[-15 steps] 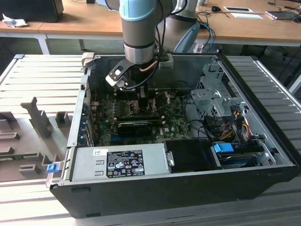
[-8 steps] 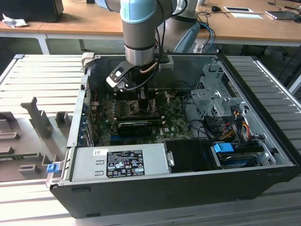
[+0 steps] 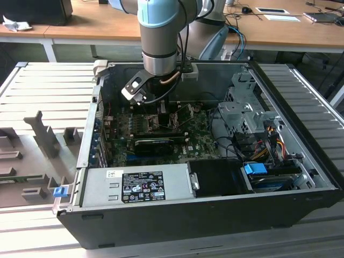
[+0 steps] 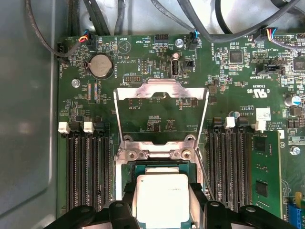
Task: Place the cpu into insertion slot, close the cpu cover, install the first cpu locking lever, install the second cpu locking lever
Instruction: 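Place the cpu into insertion slot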
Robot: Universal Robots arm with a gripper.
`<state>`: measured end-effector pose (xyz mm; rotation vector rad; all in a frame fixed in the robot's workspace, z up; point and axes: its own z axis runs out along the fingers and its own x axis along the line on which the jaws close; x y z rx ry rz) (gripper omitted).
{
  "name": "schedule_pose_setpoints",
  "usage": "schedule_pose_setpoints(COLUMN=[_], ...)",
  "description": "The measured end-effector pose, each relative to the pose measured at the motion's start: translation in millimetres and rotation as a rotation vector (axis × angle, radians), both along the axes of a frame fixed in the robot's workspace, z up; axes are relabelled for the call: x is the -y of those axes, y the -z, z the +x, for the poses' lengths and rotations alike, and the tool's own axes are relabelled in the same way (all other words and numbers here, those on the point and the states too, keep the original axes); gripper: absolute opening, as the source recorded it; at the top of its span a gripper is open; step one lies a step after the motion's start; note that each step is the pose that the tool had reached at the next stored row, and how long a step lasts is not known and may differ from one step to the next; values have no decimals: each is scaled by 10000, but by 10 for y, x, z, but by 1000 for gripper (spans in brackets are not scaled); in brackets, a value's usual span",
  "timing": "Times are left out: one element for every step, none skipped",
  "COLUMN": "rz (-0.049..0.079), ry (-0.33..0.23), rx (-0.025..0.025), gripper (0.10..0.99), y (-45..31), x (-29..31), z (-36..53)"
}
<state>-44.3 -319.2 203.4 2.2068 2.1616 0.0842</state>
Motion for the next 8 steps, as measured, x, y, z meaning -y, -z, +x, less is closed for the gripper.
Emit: schedule_pose_setpoints(rz=[0, 0, 0, 0, 1, 3, 2, 7], ry=[0, 0, 0, 0, -1, -1, 1, 0], rx=[0, 0, 0, 0, 1, 2, 1, 0], gripper=[525, 525, 525, 537, 537, 604, 604, 604], y=[0, 0, 0, 1, 2, 3, 3, 5], x=[0, 0, 0, 0, -1, -5, -9, -19], z=[0, 0, 0, 0, 1, 1, 0, 0])
